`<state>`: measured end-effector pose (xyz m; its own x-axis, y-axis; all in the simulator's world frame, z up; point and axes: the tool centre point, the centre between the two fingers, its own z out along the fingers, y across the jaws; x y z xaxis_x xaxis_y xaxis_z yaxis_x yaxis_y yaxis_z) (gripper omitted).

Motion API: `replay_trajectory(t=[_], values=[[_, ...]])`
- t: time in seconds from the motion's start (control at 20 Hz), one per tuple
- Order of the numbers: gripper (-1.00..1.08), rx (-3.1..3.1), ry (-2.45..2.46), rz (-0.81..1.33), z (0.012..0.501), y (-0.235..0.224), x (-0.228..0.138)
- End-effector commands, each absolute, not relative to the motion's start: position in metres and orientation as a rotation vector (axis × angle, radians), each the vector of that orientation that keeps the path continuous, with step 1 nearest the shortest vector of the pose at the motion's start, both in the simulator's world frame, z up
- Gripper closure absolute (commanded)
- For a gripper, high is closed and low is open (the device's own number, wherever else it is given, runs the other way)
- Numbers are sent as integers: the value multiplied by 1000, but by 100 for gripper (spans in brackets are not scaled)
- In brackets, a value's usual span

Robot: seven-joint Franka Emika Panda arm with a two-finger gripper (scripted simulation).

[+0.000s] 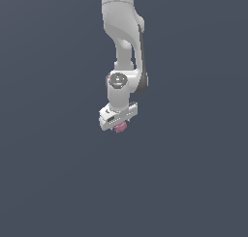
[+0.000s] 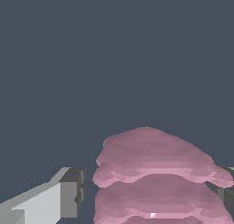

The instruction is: Pick up the object and move it to a goal position.

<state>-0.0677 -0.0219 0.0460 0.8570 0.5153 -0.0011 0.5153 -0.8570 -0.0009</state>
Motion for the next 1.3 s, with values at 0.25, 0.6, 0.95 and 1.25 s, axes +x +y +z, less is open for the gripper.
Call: replay_trajectory(t=[0.25,0.6,0.95,1.25], values=[[108,-3027,-841,0,40,-22,-67],[108,-3027,-841,0,40,-22,-67],[108,-3028,-841,-2,50,-17,-66],[108,-3028,-841,-2,81,-2,-64]])
